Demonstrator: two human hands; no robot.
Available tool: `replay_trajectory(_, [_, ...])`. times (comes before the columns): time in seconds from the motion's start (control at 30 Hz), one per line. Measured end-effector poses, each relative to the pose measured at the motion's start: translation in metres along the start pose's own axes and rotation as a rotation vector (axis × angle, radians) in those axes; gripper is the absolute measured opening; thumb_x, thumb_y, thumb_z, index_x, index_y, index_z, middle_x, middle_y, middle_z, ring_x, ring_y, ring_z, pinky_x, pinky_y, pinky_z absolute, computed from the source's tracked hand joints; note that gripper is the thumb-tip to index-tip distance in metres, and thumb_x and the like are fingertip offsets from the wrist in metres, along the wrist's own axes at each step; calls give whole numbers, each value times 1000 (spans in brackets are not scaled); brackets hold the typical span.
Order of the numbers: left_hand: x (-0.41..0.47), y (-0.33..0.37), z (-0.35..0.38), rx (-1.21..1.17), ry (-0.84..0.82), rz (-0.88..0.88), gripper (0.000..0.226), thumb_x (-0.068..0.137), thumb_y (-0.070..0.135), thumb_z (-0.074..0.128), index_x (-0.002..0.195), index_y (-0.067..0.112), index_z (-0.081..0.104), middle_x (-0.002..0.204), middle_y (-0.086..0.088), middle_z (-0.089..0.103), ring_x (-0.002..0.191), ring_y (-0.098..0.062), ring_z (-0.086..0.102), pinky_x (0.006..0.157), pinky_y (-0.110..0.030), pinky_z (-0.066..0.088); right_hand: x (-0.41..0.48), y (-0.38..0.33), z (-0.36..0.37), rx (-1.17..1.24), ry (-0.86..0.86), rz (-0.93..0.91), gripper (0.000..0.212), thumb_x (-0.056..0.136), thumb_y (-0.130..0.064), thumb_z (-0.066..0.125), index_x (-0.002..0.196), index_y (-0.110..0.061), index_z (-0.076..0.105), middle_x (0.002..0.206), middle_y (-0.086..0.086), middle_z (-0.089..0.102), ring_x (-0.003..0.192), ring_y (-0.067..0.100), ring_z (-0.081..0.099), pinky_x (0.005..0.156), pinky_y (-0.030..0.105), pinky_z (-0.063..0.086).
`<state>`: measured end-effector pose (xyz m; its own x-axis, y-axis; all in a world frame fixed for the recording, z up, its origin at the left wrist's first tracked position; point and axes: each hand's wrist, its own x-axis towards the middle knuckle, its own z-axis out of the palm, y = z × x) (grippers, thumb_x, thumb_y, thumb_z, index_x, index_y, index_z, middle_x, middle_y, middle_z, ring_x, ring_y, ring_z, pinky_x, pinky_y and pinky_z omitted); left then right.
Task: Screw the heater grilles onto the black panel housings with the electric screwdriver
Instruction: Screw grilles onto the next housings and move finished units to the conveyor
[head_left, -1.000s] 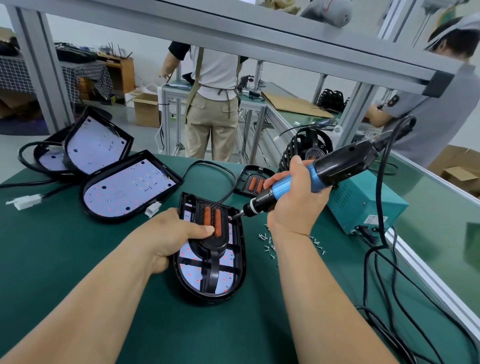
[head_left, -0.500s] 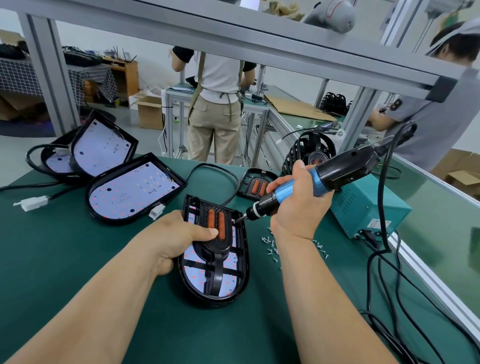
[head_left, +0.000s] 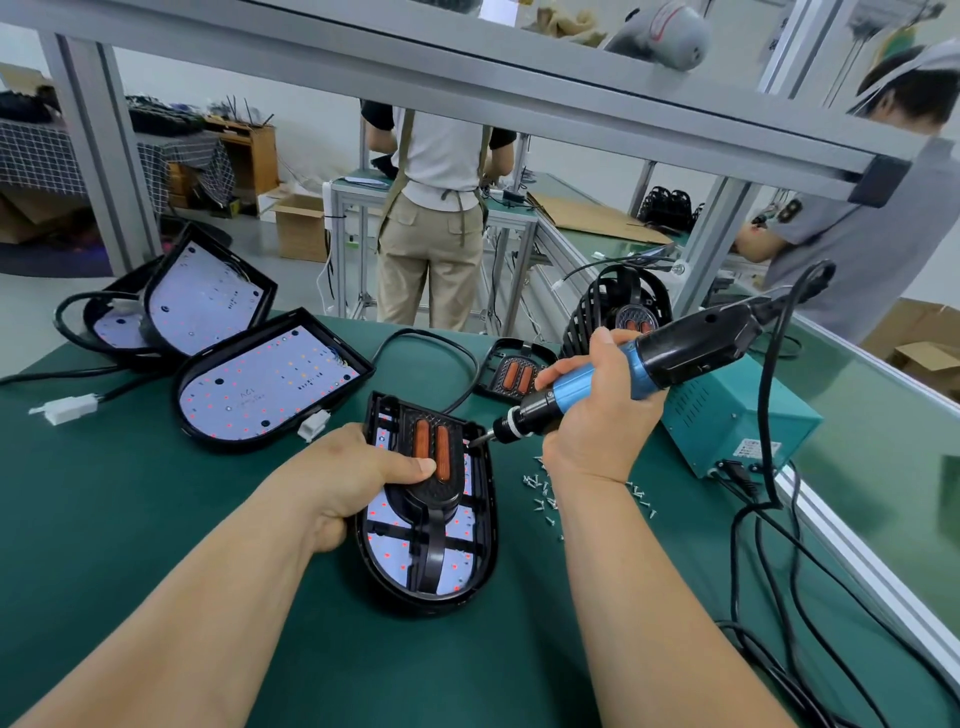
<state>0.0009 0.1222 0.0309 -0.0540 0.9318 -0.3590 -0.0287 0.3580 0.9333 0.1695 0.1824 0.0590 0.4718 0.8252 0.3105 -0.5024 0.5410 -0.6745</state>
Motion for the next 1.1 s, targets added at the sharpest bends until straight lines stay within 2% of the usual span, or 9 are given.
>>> replay_trajectory(0.23, [-5,2,0,7,4,-13,14,85,-5,69,97,1,71,92,-22,75,91,-40,72,89,-55,55,1,-2,-6,33,42,20,19,81,-15,65,95,-12,52,56,7,50,45,23,50,51,32,49])
replay_trajectory(0.4, [-7,0,-1,4,-3,-22,18,85,-4,69,103,0,69,92,-21,76,90,-40,73,87,-56,56,13,-23,-22,132,269,96,16,91,-17,65,99,-16,51,52,1,54,41,18,51,51,30,48])
replay_trajectory(0.53, [-8,0,0,46,19,47,48,81,13,80,124,10,58,111,-14,73,102,-34,70,97,-51,52,17,-38,-48,251,458,227,30,89,-24,69,108,-13,48,58,4,54,43,20,52,50,27,50])
replay_trajectory(0.63, [-15,10,-4,560,254,184,77,79,47,78,142,22,41,131,-1,62,122,-27,57,101,-36,44,14,-43,-70,294,528,280,27,88,-27,69,101,-17,47,56,2,52,42,19,50,50,25,50])
replay_trajectory(0.7, [-28,17,2,940,506,280,79,83,56,68,148,26,36,132,-5,60,124,-31,54,95,-39,44,13,-46,-79,325,579,304,26,87,-29,70,93,-16,49,54,2,54,41,19,52,50,25,50])
replay_trajectory(0.77, [-41,19,24,1065,586,526,45,87,50,64,129,36,56,114,2,61,112,-27,57,87,-37,46,14,-47,-83,373,623,326,26,86,-29,72,87,-16,49,48,1,55,39,19,54,49,25,51])
replay_trajectory(0.83, [-48,12,62,1187,413,689,19,91,43,59,106,35,67,99,10,58,103,-21,58,78,-32,42,16,-46,-84,394,633,345,26,87,-30,71,86,-16,49,48,1,55,39,19,54,50,25,51])
replay_trajectory(0.93, [-39,-2,112,1439,197,689,16,90,22,58,102,24,68,104,3,64,102,-24,59,78,-34,30,18,-43,-87,376,628,370,27,87,-31,71,87,-16,48,59,3,55,45,20,54,54,26,53])
replay_trajectory(1.1, [-8,-8,129,1486,188,573,24,82,1,56,70,20,47,75,3,49,78,-24,47,79,-37,22,23,-44,-93,404,637,387,28,86,-30,71,90,-17,47,70,5,53,51,20,53,56,26,53])
